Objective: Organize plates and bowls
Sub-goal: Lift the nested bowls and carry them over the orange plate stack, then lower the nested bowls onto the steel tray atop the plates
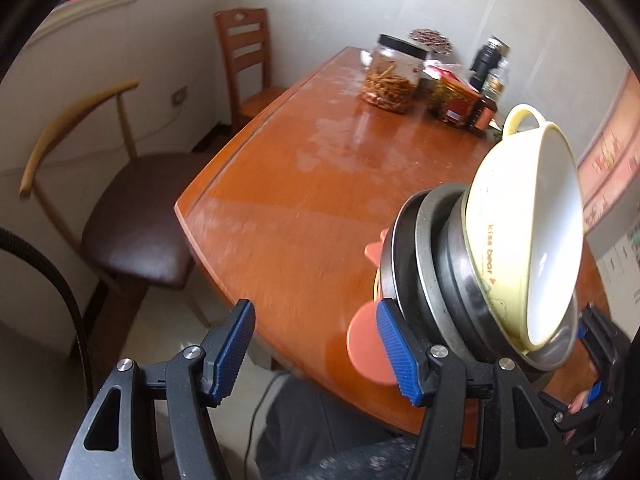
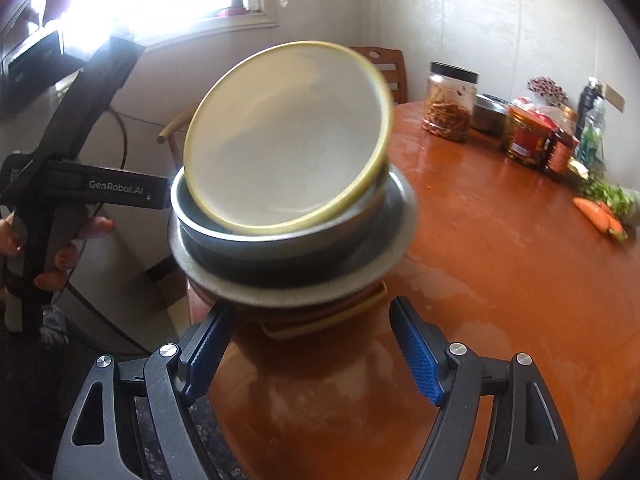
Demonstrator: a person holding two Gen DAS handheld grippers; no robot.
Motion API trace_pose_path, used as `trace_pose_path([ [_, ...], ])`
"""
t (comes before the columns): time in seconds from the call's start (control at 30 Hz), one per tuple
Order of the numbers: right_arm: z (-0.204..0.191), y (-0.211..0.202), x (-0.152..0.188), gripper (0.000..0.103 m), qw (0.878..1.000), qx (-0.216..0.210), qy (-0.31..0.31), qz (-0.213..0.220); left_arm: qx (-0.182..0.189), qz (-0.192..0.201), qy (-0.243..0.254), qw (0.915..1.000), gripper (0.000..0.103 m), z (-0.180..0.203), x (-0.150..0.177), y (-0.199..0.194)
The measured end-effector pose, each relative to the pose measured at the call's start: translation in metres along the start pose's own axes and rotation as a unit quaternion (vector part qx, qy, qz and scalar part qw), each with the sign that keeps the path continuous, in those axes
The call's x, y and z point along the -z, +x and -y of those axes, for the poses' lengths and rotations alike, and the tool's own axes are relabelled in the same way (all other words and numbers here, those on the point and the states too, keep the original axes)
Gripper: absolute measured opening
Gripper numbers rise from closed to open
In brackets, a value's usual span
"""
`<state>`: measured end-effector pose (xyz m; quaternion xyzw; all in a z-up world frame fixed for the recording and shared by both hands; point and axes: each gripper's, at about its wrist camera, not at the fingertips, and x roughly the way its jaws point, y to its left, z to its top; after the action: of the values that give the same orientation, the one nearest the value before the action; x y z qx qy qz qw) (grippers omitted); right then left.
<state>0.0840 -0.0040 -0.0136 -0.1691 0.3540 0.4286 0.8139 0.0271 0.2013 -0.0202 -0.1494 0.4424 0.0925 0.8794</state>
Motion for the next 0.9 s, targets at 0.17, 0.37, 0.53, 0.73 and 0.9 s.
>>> trace_pose_path([
  [0.17, -0.009, 0.007, -0.008, 0.081, 0.999, 0.006, -0.037, 0.014, 0.012, 0.003, 0.026, 0.9996, 0.063, 0.003, -0.012, 0.007],
  [0.37, -0.007, 0.015, -0.01, 0.082, 0.999, 0.003, -0.035, 0.013, 0.019, 0.003, 0.038, 0.9991, 0.062, 0.004, -0.018, 0.012],
  [0.53, -0.006, 0.014, -0.008, 0.082, 0.999, 0.016, -0.03, 0.018, 0.024, 0.006, 0.038, 0.999, 0.061, 0.01, -0.019, 0.014],
  [0.73, 0.001, 0.007, -0.003, 0.082, 1.0, 0.022, -0.017, 0.015, 0.025, 0.001, 0.055, 0.9982, 0.06, 0.029, -0.022, 0.019],
  [0.9, 0.013, -0.005, 0.007, 0.082, 0.999, 0.035, -0.007, 0.019, 0.026, 0.0, 0.08, 0.9964, 0.06, 0.055, -0.023, 0.024],
])
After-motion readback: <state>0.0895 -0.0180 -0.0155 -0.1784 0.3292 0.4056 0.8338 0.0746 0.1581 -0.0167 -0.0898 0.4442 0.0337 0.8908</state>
